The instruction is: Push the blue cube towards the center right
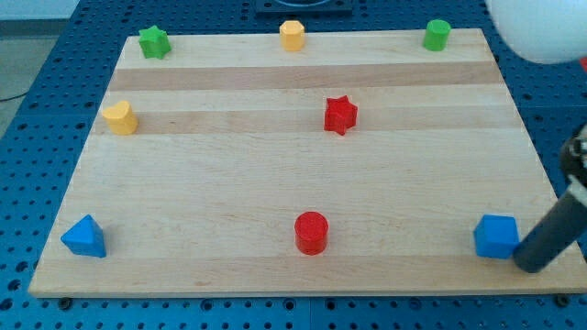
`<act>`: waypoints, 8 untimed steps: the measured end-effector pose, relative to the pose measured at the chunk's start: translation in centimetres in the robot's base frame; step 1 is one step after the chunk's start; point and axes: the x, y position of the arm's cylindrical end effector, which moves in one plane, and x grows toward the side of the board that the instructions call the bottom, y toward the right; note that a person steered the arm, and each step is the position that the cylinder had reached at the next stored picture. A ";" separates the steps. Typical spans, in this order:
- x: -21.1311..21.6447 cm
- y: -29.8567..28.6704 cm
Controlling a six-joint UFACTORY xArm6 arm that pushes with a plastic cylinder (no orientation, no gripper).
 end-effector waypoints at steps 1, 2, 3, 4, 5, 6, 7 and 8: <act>0.5 -2.8; -0.8 -2.9; -2.3 -4.2; -3.4 -6.4; -4.9 -6.4; -6.9 -6.7; -8.6 -7.1; -10.0 -6.6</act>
